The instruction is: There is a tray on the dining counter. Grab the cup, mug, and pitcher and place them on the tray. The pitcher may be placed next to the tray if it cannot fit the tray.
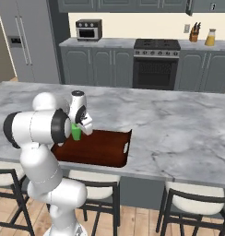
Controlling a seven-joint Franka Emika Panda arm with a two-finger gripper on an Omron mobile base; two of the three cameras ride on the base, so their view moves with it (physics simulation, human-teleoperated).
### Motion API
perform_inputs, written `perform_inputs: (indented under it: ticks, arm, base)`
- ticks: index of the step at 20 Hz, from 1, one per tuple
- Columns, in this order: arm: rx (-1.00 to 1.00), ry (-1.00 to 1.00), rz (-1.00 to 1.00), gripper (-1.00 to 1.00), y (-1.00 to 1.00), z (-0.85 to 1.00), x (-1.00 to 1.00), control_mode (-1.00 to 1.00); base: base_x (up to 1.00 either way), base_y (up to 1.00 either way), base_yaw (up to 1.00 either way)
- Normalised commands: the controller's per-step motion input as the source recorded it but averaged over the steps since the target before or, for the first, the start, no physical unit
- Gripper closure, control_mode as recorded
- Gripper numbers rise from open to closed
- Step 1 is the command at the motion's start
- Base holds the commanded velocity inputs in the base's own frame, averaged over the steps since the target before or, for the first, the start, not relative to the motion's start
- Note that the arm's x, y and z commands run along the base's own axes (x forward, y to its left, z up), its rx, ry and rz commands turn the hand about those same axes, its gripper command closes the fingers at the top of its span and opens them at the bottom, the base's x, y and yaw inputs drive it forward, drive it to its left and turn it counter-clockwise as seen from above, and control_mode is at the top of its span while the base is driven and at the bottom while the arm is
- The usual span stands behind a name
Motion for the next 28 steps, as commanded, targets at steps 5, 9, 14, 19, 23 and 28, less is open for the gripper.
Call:
perform_inputs:
  ticks: [5,9,14,19,23,28]
  arm:
    - [-0.02,-0.01,0.06,-1.0,-0.07,0.53,-0.09,-1.0]
    - [-0.1,0.0,0.1,-1.0,-0.04,0.8,-0.44,-1.0]
    - [-0.12,0.0,0.11,-1.0,-0.05,0.84,-0.99,-1.0]
    - [-0.09,0.0,0.1,-1.0,-0.2,0.92,-0.84,-1.0]
    - [0.0,0.0,0.05,-1.0,-0.57,0.81,-0.81,-1.0]
    - [0.0,-0.02,0.08,-1.0,-0.43,0.55,-0.91,-1.0]
  base:
    - [0.0,0.0,0.0]
    - [0.0,0.0,0.0]
    - [0.0,0.0,0.0]
    - [0.0,0.0,0.0]
    - [0.0,0.0,0.0]
    - [0.0,0.0,0.0]
